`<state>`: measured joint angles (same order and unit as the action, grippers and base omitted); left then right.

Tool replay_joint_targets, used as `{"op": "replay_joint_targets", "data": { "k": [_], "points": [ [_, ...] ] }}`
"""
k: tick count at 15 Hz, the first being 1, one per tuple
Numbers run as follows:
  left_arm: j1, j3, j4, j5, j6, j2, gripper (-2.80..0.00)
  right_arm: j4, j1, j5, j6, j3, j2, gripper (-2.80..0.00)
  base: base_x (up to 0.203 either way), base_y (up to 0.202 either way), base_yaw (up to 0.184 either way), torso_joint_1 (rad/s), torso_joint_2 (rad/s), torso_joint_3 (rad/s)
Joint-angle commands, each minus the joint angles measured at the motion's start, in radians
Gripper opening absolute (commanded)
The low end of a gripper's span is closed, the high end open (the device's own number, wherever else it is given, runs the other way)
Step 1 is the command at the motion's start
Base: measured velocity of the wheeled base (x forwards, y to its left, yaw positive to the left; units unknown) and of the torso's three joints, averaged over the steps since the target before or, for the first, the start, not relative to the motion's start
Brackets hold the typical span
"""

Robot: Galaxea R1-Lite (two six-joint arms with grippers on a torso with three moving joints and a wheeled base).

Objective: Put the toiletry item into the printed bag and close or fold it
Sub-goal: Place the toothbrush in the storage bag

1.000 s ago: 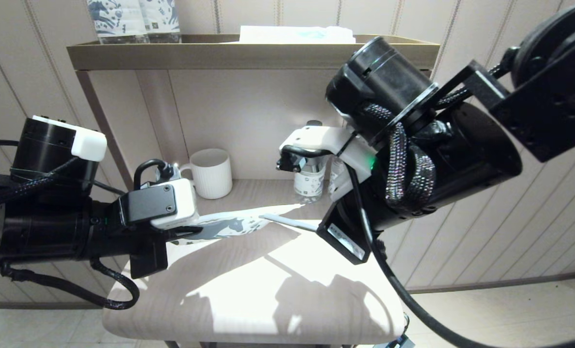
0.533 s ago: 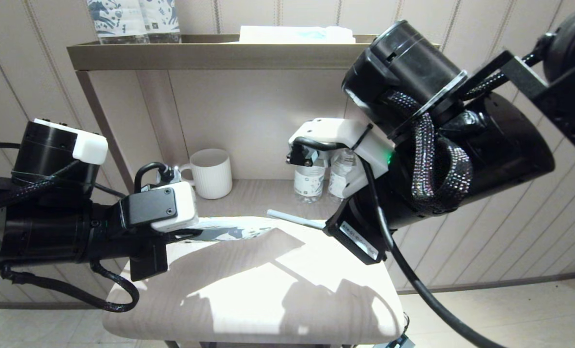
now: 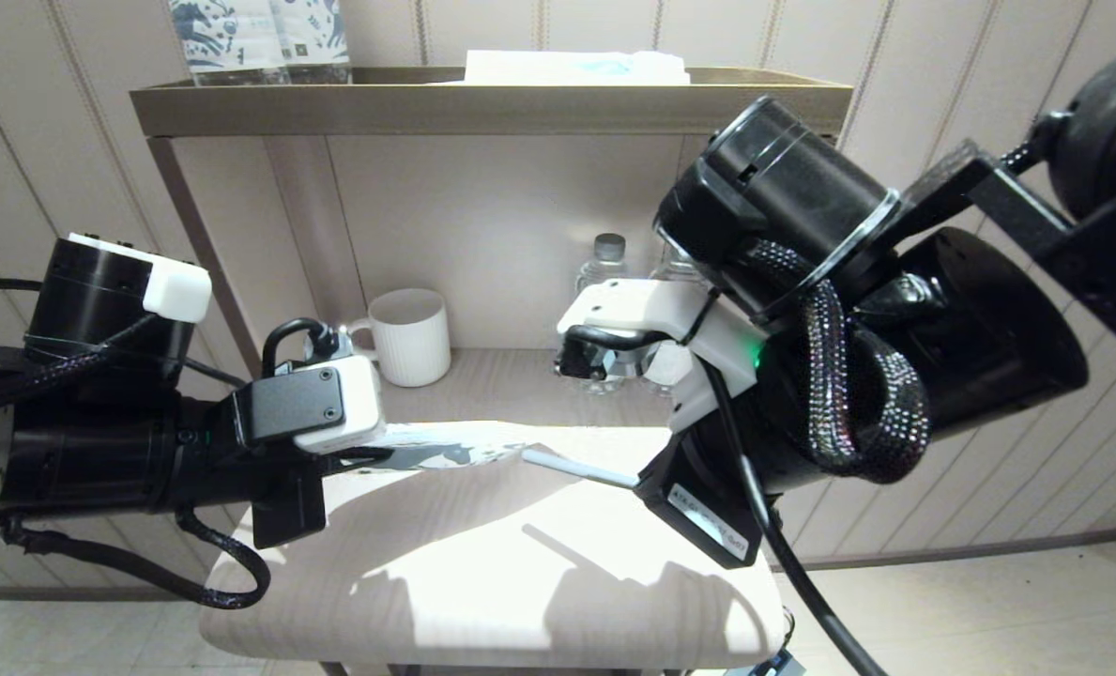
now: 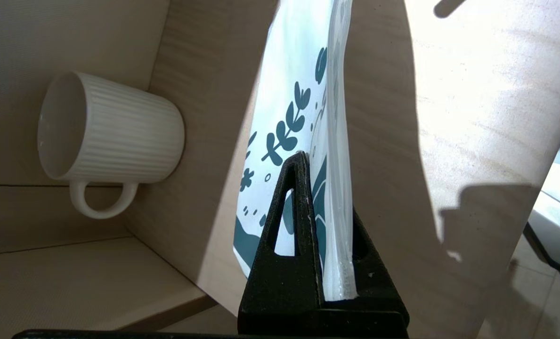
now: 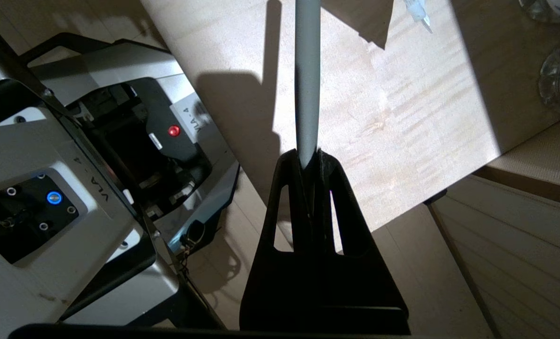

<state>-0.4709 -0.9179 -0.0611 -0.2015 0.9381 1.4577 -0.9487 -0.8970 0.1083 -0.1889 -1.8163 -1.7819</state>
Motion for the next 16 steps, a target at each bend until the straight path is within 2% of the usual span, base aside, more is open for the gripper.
{"op": "replay_joint_targets", "data": {
  "k": [1,16],
  "points": [
    [0.000,0.001,0.000,-0.001,0.005,0.001,-2.80,-0.003,0.000,0.001,-0.001,0.008,-0.007,-2.80,0.000,0.000,0.000,0.000,0.00,0.000],
    [0.000,0.001,0.000,-0.005,0.005,0.001,-2.80,-0.001,0.008,0.003,-0.010,-0.032,-0.029,-2.80,0.000,0.000,0.000,0.000,0.00,0.000]
  ]
}}
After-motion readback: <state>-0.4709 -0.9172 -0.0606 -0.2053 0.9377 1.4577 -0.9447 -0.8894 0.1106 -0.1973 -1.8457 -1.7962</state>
